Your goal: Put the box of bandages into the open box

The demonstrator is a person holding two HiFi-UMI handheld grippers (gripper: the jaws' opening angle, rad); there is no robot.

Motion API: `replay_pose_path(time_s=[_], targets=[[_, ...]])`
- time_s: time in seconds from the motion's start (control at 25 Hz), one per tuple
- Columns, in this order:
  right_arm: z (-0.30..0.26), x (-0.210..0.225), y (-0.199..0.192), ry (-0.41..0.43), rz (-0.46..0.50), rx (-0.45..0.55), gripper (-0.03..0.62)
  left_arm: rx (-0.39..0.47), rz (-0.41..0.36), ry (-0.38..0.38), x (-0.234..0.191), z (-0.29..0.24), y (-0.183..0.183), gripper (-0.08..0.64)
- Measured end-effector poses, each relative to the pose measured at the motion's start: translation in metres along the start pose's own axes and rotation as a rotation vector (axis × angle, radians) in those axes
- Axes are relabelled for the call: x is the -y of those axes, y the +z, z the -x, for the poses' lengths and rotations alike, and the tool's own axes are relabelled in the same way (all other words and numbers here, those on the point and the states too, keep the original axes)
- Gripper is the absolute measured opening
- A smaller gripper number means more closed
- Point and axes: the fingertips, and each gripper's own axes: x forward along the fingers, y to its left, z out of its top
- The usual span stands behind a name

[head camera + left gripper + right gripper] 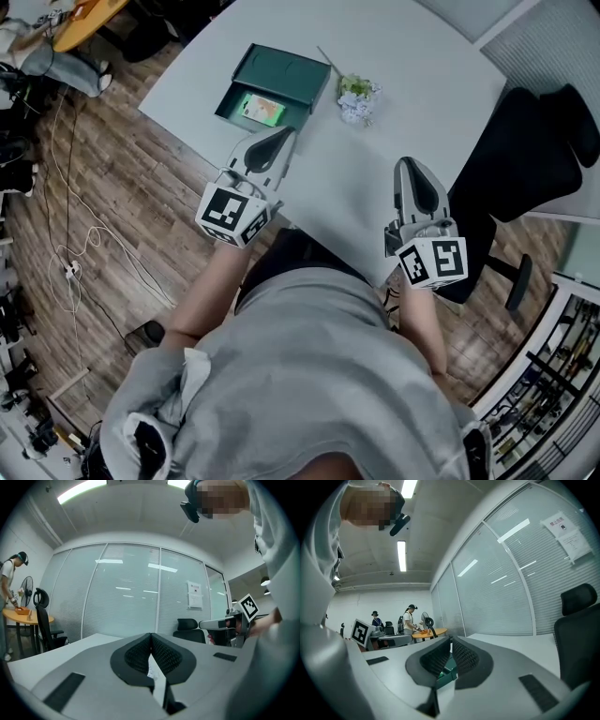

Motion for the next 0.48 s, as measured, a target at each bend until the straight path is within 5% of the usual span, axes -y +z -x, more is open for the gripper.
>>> replay_pose_path(time_s=[0.48], targets=[[0.006, 0.003, 0.03, -0.046, 0.031, 0.069, 0.054, 0.048, -0.014, 0.046, -0.002, 0.007, 0.017, 0.02]])
